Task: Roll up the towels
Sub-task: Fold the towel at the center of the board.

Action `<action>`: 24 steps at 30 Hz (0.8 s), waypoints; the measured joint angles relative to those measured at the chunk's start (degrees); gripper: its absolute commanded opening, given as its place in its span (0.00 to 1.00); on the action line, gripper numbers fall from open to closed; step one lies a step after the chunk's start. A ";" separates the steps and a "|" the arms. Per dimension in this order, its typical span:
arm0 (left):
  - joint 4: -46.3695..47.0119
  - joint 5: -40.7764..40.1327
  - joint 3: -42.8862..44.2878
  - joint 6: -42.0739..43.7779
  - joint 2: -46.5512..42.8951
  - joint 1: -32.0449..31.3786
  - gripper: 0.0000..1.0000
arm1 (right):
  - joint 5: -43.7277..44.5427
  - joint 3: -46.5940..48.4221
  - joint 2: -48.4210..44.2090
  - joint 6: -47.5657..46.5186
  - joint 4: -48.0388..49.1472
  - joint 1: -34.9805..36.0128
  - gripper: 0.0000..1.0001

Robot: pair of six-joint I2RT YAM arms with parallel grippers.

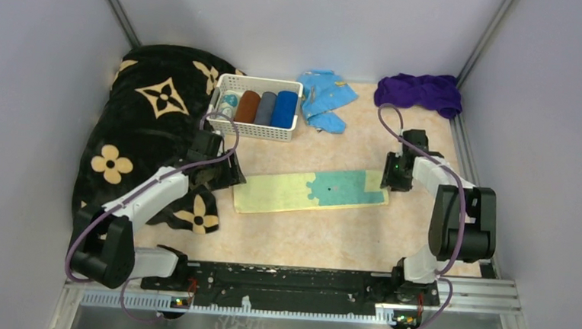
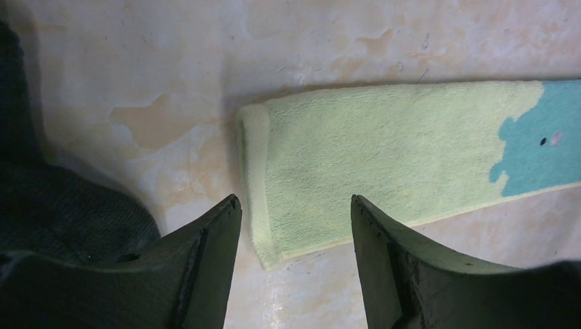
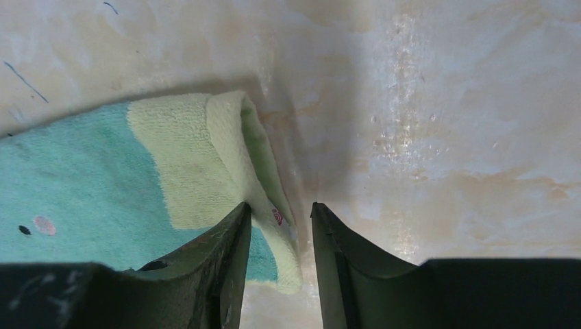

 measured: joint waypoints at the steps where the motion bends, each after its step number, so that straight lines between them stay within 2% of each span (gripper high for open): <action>1: -0.28 -0.20 -0.48 0.00 -0.07 0.00 0.66 | -0.07 0.02 0.59 -0.37 -0.35 -0.02 0.38; 10: -1.33 -0.90 -2.05 0.07 -0.07 0.00 0.66 | -0.07 2.29 4.72 -1.42 -1.90 0.55 0.35; 16: -1.49 -1.03 -2.05 0.15 -0.09 0.00 0.66 | 2.95 5.22 7.65 -2.29 -4.15 3.37 0.20; 20: -1.60 -1.31 -2.05 0.17 -0.09 0.00 0.66 | 3.61 6.43 9.09 -2.71 -4.94 4.79 0.00; 24: -1.64 -1.33 -2.05 0.15 -0.17 0.00 0.67 | 4.98 7.08 8.94 -2.19 -5.66 5.14 0.00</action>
